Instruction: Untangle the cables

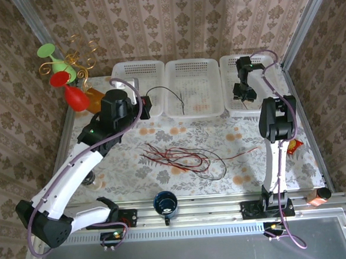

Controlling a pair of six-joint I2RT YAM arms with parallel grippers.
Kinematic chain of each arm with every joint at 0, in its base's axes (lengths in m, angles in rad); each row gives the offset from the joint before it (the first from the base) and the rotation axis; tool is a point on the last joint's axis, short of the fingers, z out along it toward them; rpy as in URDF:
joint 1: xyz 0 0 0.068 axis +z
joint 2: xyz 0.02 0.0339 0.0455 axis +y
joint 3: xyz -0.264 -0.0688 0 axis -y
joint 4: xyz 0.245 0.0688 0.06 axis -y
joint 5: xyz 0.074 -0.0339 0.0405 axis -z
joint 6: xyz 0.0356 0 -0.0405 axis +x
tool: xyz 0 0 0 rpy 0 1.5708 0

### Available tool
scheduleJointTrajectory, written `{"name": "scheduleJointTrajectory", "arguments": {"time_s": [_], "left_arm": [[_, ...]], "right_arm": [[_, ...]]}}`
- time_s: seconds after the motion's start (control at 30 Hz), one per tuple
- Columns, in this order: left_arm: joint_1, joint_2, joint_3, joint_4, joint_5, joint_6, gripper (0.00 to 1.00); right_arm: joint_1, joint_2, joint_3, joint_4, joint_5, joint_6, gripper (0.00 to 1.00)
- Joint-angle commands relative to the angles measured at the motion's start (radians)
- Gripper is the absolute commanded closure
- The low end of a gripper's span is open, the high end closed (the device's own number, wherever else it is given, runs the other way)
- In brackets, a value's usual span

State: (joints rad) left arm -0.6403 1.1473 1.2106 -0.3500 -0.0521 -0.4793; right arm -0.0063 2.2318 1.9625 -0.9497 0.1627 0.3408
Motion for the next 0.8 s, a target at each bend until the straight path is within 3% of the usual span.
{"name": "scheduleJointTrajectory", "arguments": {"time_s": [0.0, 0.13, 0.4, 0.67, 0.77], "left_arm": [[-0.005, 0.031, 0.025, 0.026, 0.001, -0.016, 1.0], [-0.008, 0.082, 0.065, 0.039, 0.019, -0.013, 1.0], [-0.001, 0.297, 0.291, -0.009, 0.061, 0.023, 1.0], [0.039, 0.653, 0.601, -0.065, 0.13, -0.007, 1.0], [0.039, 0.841, 0.795, -0.158, 0.164, -0.012, 1.0]], "right_arm": [[-0.007, -0.111, 0.032, -0.043, -0.018, -0.001, 0.41], [-0.01, -0.165, 0.045, -0.074, -0.018, -0.005, 0.3], [-0.011, -0.36, -0.084, -0.057, -0.101, 0.044, 0.27], [-0.011, -0.594, -0.317, -0.017, -0.182, 0.082, 0.27], [-0.011, -0.664, -0.382, -0.009, -0.201, 0.09, 0.27]]}}
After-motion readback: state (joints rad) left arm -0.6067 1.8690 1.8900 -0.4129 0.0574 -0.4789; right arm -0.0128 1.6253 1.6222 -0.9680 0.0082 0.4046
